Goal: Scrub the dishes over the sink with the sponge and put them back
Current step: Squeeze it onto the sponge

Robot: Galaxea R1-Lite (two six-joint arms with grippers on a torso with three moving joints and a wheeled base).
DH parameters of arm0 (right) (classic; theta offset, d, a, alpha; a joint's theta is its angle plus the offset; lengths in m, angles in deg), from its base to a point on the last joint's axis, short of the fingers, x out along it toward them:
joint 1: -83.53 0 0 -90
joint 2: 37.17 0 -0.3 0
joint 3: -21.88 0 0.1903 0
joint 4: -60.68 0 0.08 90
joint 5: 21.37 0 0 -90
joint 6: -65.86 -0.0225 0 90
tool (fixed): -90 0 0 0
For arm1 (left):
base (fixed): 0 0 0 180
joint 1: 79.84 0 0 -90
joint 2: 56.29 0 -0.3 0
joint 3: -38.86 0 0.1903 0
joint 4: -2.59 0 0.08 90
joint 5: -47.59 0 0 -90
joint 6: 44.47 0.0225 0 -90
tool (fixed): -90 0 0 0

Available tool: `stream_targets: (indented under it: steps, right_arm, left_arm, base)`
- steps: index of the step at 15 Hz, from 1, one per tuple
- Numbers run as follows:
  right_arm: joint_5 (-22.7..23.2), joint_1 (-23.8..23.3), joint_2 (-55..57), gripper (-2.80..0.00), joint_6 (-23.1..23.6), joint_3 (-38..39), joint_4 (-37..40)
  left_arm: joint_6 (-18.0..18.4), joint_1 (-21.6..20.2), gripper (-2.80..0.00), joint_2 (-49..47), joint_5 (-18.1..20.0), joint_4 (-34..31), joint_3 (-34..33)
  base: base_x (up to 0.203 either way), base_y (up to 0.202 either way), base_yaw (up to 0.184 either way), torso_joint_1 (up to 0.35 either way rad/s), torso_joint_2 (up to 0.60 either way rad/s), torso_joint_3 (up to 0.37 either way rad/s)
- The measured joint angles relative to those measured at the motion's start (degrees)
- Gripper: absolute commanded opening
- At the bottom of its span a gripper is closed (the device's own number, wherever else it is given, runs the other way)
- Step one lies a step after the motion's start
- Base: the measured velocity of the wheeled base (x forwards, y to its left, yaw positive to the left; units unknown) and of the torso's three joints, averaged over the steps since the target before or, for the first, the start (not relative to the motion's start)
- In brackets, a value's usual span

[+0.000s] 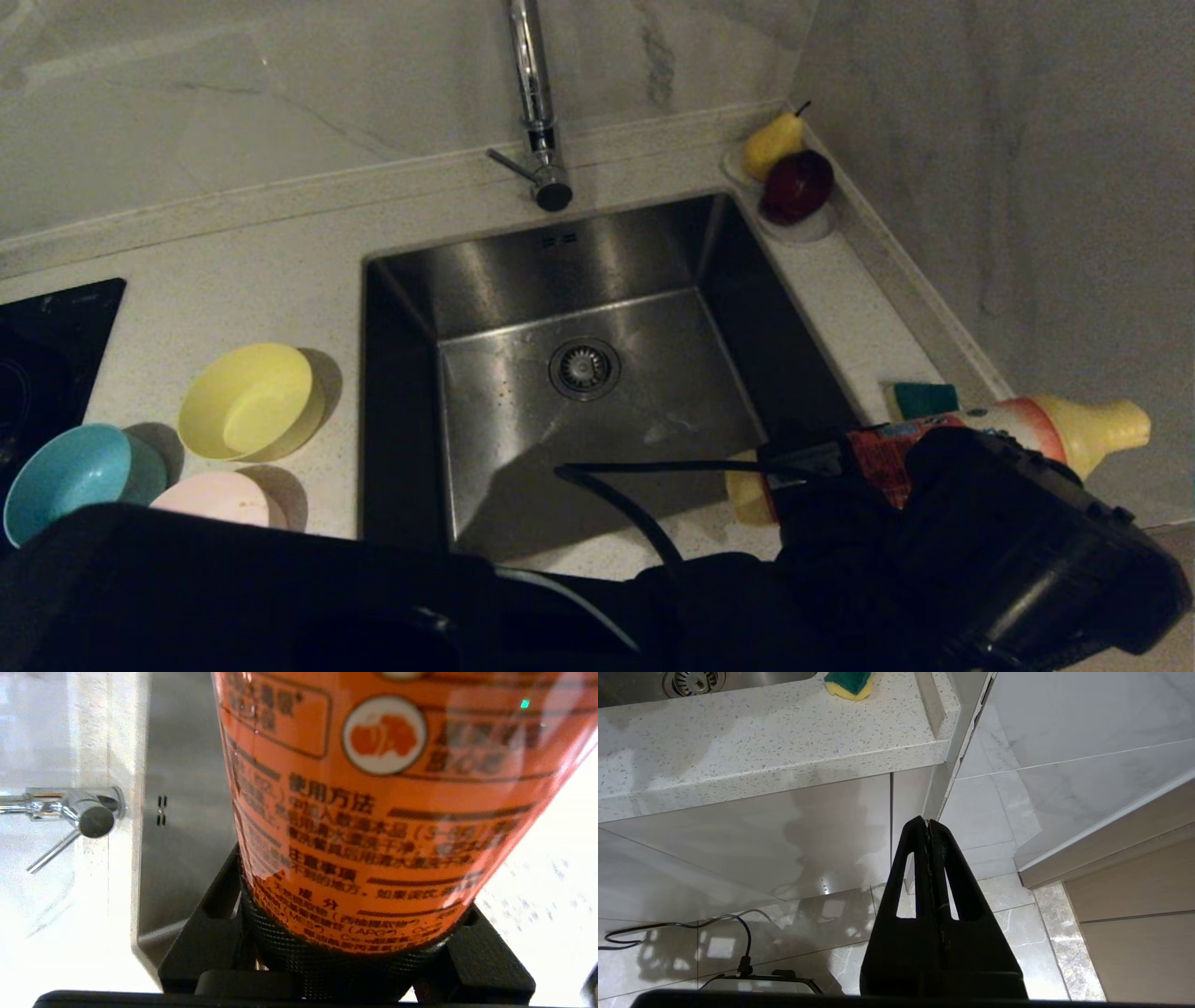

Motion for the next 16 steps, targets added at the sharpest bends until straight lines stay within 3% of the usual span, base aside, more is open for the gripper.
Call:
stream_targets:
  steps: [5,16]
  right_arm:
    - [0.0,0.0,0.0,-2.8,0.0,0.0,0.0]
    - [0.0,0.0,0.0,-2.8,0.0,0.0,0.0]
  left_arm:
    - [0.2,-1.0,-2.8,-1.2,-2.4,0.0,-2.0]
    - [4.5,-1.6,-2.8,-4.0,-6.0,-0.1,-1.5]
  base:
    - [0.0,0.0,0.0,0.0,0.0,0.0]
    - [0.0,0.0,0.0,0.0,0.0,0.0]
